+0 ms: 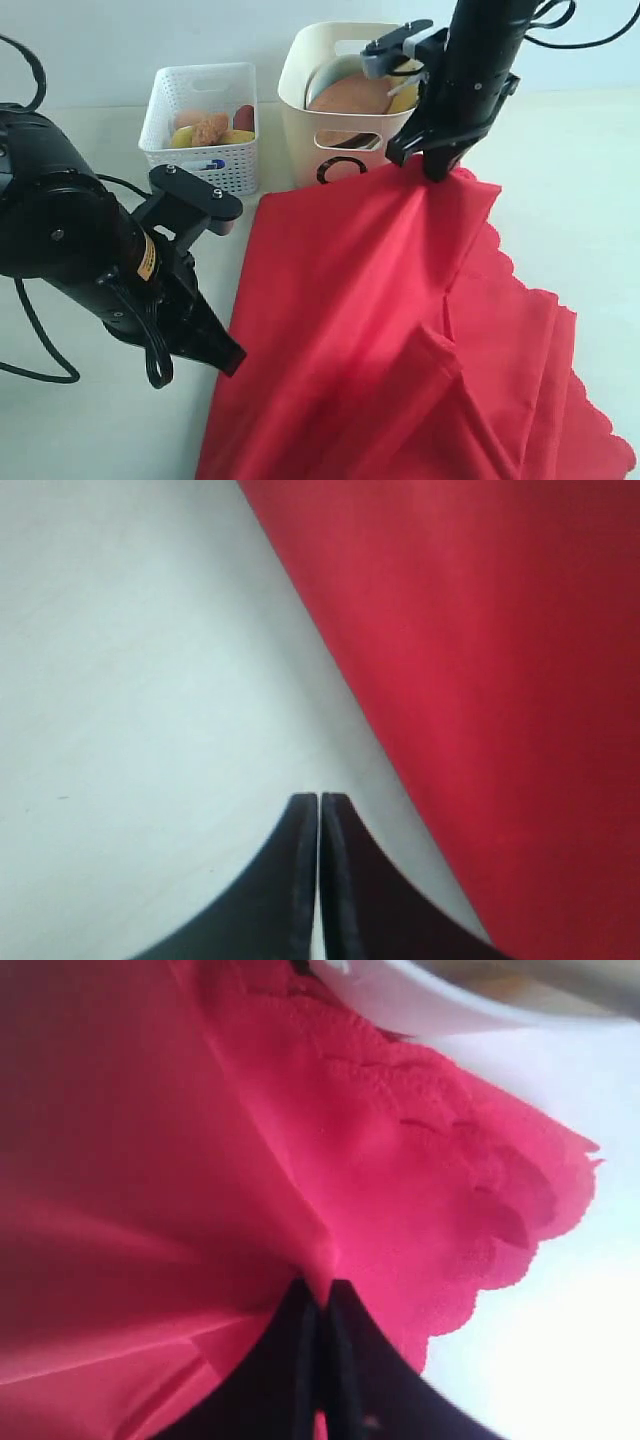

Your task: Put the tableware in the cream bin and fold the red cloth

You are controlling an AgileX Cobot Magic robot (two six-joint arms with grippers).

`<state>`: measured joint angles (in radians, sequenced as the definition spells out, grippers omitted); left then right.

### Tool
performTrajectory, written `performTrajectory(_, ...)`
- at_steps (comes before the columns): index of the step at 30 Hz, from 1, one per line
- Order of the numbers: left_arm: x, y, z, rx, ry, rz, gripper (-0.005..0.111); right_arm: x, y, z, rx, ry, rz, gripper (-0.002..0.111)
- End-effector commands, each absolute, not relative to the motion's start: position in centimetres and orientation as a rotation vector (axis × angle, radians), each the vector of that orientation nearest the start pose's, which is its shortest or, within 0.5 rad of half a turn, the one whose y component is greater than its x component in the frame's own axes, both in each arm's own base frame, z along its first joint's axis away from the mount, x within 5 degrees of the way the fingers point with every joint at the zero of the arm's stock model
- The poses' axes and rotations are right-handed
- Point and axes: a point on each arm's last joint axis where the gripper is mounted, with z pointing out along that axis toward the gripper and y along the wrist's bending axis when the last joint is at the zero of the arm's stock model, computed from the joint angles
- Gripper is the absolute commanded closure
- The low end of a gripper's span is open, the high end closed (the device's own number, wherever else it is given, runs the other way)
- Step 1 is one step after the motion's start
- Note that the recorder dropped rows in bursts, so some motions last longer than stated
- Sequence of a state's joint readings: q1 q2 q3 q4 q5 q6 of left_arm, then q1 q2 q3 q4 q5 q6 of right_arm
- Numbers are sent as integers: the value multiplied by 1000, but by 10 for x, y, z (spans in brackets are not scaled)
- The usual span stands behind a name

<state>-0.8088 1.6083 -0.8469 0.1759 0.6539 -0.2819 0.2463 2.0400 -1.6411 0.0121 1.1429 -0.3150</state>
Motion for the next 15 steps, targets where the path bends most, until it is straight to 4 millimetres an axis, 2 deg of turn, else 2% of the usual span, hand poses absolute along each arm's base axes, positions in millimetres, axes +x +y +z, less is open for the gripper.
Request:
performTrajectory(1, 200, -196, 178, 920, 2710, -36, 104, 409, 98, 189, -869, 2984, -70, 108)
performTrajectory(6, 200, -196, 178, 920, 2710, -36, 104, 412, 91, 171, -836, 3055, -198, 108)
performTrajectory(8, 200, -196, 178, 920, 2710, -36, 104, 413, 91, 165, -843, 3062, -204, 104)
performTrajectory(10, 200, -196, 178, 920, 2710, -36, 104, 415, 90, 160, -831, 3063, -220, 93)
performTrajectory(15, 200, -196, 178, 920, 2710, -36, 104, 420, 91, 157, -648, 3060, -234, 54)
